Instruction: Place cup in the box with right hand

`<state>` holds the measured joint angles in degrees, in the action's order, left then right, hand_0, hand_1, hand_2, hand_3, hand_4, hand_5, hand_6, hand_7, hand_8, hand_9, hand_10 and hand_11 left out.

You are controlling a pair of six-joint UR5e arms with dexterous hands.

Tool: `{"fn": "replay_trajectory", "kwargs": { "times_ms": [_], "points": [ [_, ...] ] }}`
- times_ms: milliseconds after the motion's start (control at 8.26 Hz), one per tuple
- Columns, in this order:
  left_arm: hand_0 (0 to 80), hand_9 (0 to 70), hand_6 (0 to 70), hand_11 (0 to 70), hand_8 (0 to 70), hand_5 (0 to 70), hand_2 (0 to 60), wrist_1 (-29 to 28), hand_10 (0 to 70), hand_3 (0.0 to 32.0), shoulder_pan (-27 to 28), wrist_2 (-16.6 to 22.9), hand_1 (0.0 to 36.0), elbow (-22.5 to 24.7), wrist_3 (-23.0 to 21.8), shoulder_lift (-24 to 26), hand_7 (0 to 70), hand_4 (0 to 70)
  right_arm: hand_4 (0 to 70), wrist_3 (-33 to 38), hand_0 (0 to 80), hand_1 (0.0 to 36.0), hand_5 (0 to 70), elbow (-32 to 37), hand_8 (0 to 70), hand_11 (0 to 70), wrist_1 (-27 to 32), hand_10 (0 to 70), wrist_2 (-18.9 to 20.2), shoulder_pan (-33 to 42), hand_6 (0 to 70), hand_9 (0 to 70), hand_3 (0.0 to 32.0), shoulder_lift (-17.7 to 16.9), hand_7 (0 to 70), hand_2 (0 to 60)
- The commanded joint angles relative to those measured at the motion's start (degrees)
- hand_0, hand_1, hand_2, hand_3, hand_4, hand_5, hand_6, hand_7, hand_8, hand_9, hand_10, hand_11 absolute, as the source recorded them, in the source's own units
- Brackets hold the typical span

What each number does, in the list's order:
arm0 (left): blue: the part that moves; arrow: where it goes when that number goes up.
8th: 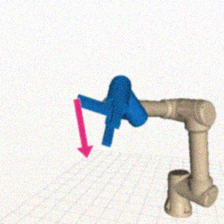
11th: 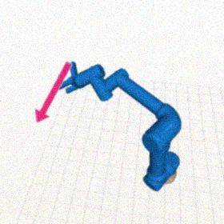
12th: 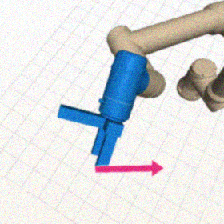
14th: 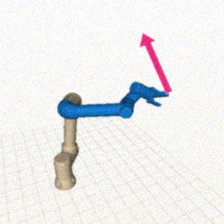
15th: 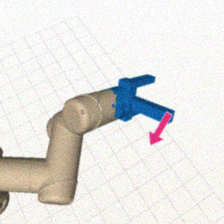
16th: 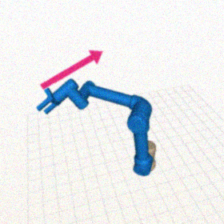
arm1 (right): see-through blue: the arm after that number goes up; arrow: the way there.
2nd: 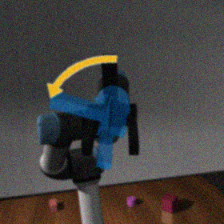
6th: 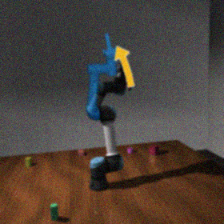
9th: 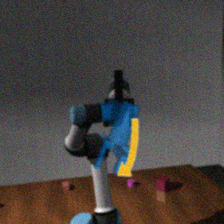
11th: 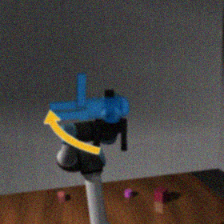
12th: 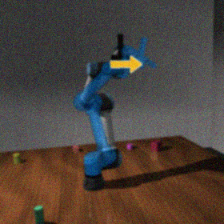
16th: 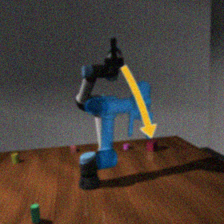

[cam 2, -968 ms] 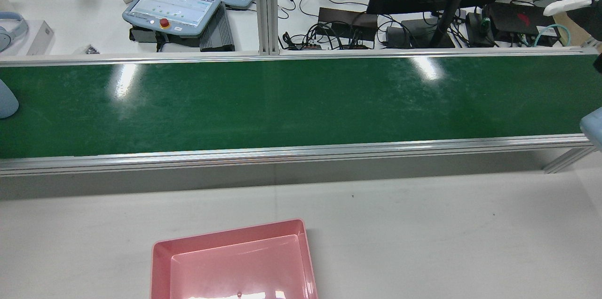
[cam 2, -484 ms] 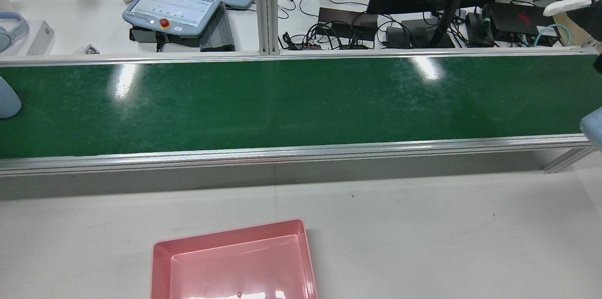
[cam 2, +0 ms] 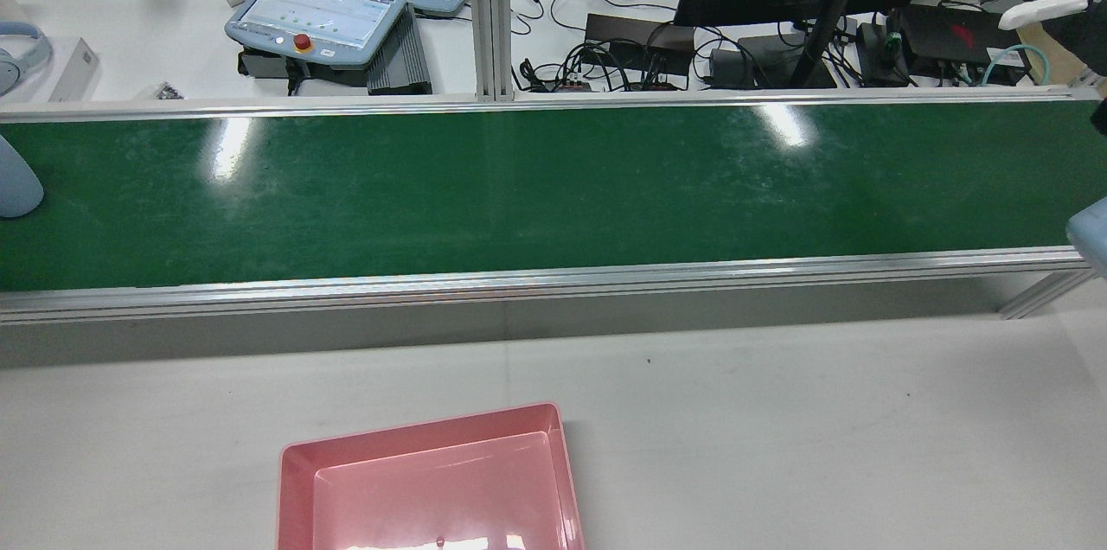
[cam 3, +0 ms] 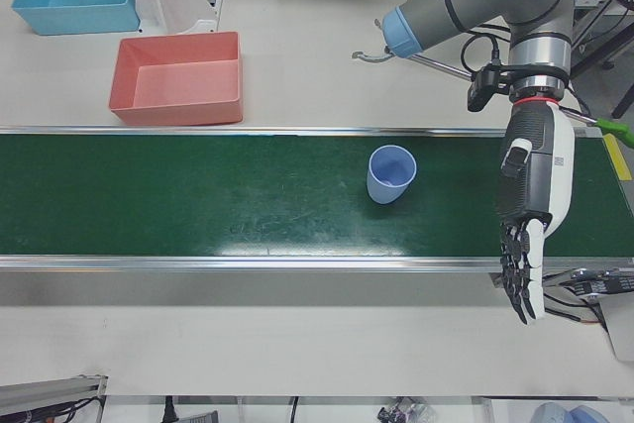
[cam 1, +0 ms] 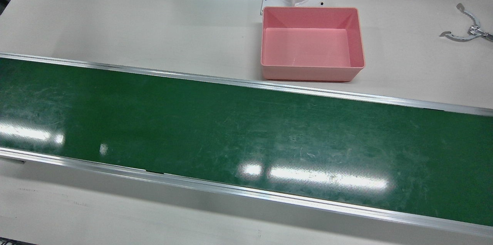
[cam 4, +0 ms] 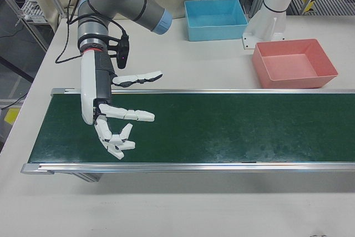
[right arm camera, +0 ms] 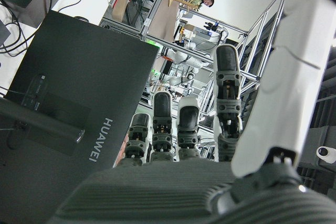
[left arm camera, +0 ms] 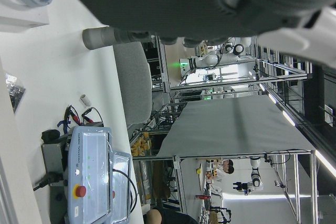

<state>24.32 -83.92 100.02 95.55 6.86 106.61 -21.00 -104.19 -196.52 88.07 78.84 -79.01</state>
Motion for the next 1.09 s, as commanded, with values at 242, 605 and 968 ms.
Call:
{"fn": "replay_trajectory", "kwargs": {
  "times_ms": [242,605,968],
  "points": [
    [0.0,0.0,0.0,0.0,0.0,0.0,0.0,0.03,0.0,0.0,0.07,0.00,0.0,0.07,0.00,0.00,0.0,0.0,48.0,0.00,56.3,10.6,6.5,0.12,17.4,19.5,0.00,12.6,0.00,0.00,20.0,37.7,0.0,0.00,70.0,0.0],
    [0.0,0.0,0.0,0.0,0.0,0.0,0.0,0.03,0.0,0.0,0.07,0.00,0.0,0.07,0.00,-0.09,0.0,0.0,48.6,0.00,56.5,10.8,6.6,0.13,17.5,19.8,0.00,12.8,0.00,0.00,20.2,37.9,0.0,0.00,70.0,0.0],
    [0.0,0.0,0.0,0.0,0.0,0.0,0.0,0.03,0.0,0.0,0.07,0.00,0.0,-0.01,0.00,0.00,0.0,0.0,47.5,0.00,56.4,10.8,6.5,-0.22,16.8,19.1,-0.09,12.3,0.00,0.00,19.6,36.5,0.0,0.00,70.0,0.0]
  ]
}}
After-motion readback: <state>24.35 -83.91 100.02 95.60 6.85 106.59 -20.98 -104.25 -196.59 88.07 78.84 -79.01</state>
